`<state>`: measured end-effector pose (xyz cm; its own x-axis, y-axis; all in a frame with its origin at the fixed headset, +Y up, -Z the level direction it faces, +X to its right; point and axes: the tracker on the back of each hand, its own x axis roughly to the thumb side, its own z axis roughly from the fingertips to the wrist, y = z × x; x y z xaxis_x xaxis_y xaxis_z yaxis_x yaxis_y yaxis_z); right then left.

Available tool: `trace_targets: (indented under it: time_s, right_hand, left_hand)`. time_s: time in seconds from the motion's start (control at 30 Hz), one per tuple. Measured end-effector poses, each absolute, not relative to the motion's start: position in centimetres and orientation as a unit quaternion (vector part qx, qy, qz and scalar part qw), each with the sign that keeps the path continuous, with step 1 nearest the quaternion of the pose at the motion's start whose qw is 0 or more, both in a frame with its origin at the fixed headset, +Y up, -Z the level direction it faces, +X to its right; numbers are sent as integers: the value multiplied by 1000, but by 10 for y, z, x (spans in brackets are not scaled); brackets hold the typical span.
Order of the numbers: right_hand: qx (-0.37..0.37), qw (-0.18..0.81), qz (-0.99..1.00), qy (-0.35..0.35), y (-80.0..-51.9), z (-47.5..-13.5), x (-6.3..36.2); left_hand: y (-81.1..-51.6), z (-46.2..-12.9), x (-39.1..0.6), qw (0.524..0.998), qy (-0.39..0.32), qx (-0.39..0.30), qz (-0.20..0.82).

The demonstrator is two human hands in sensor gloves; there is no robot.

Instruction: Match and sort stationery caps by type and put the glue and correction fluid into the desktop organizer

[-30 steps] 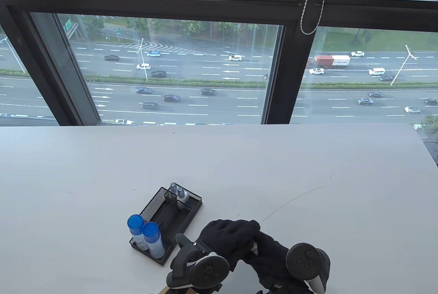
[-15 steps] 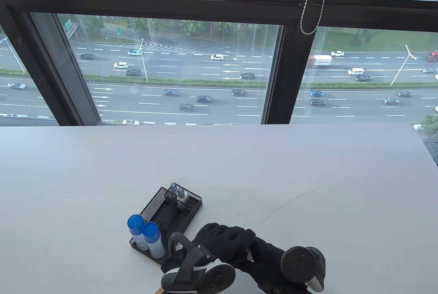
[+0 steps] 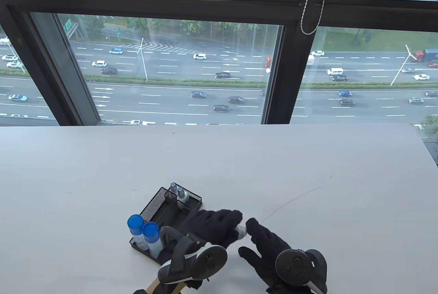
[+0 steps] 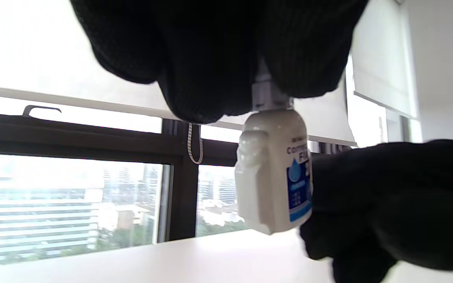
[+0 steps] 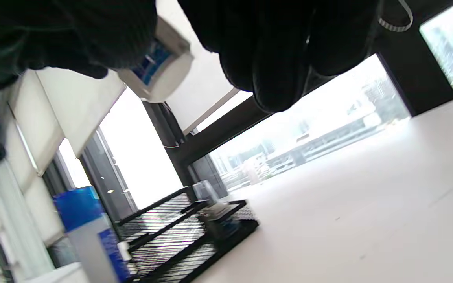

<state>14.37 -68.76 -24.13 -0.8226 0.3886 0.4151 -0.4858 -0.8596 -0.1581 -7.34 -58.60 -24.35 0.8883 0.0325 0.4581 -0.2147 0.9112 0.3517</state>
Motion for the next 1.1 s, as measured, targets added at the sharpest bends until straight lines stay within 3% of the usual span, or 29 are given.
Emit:
trace_targets:
  time_s: [0.13,0.23,0.37,0.57,1.1]
  right_hand:
    - [194,243,942,-125,-687,-242,146]
    - [203,248,940,-118,-687,-241,144]
    - [207,239,942,-114,-687,-241,142]
    - [210,245,940,-110,-687,-241,141]
    - [207,248,941,-105,-686,-242,143]
  left_hand:
    - [-572,-269,-82,962,-191,195,-21]
    - [-573,-290,-86,973,-156,170,-22]
    - [-585,-320,-90,985,-104,137,-34]
    - [-619,-363,-98,998,-41,35,-41]
    - [-663,-396,-91,991,-16,-61,-117]
